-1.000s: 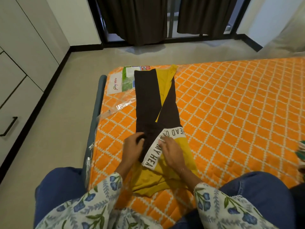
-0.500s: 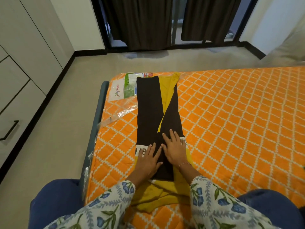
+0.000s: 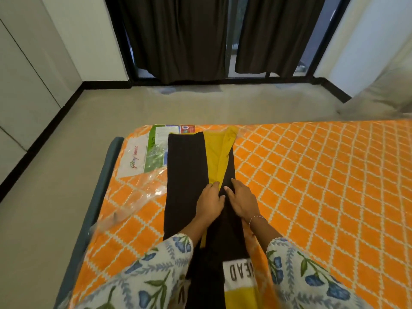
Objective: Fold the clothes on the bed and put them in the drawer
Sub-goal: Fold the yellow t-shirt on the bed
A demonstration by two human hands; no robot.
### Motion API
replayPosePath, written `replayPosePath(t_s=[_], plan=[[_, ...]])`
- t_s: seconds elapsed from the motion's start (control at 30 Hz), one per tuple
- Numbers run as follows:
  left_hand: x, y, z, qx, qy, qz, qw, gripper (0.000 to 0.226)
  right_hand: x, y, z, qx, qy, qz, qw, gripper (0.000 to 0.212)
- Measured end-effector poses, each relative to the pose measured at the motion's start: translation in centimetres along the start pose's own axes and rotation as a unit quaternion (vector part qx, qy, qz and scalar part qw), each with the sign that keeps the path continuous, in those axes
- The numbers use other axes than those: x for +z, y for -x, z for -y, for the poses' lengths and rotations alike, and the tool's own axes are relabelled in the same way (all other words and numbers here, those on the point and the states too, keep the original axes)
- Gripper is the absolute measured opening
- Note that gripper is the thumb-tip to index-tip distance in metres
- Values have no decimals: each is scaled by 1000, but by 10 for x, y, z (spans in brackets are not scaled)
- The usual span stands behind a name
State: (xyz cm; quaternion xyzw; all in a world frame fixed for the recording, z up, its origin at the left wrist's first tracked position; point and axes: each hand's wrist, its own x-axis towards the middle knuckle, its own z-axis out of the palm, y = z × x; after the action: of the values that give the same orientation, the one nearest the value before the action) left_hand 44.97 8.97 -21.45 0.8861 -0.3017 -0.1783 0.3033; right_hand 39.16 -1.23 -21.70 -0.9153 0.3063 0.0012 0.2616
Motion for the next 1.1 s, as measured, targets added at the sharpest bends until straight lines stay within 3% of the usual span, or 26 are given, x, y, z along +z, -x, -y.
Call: replayPosePath(t_s=[0.13, 0.3, 0.43, 0.5, 0.57, 0.63, 0.7, 0.73, 0.77, 0.8, 0.9, 1.03, 1.1], plan=[[9, -79, -17, -32, -5, -32, 999, 49, -8, -56, -11, 18, -72, -48, 996, 55], [19, -175, -31, -9, -186, -106, 977, 38, -11, -129, -27, 9, -110, -81, 991, 54], [23, -221, -42, 22, -221, -99, 970, 28, -15, -157, -24, 18, -180, -118, 976, 49], [18, -236, -43, 21, -190, -108, 976, 23, -16, -169, -19, 18, -193, -124, 973, 46], [2, -241, -39, -27, -58, -171, 983, 25, -17, -175, -14, 9, -212, -141, 967, 44], [-23, -240, -22, -102, 151, -218, 959, 21, -18, -178, -7, -6, -229, -164, 959, 42], [-45, -239, 5, -194, 405, -213, 868, 19, -17, -182, 1, -30, -229, -176, 957, 39], [-55, -237, 18, -245, 501, -186, 809, 17, -13, -185, 8, -47, -218, -166, 961, 40], [-59, -234, 29, -275, 548, -154, 775, 13, -9, -188, 13, -66, -194, -143, 968, 42], [-60, -231, 35, -290, 543, -123, 778, 10, -4, -191, 18, -83, -156, -111, 978, 45], [-62, -231, 42, -262, 425, -120, 858, 10, 8, -197, 33, -78, -26, -43, 996, 52], [-84, -233, 44, -220, 447, -104, 861, 8, 9, -197, 51, -32, 0, -65, 997, 53], [-89, -233, 54, -242, 440, -108, 858, 6, 9, -196, 59, -22, 35, -17, 999, 55]])
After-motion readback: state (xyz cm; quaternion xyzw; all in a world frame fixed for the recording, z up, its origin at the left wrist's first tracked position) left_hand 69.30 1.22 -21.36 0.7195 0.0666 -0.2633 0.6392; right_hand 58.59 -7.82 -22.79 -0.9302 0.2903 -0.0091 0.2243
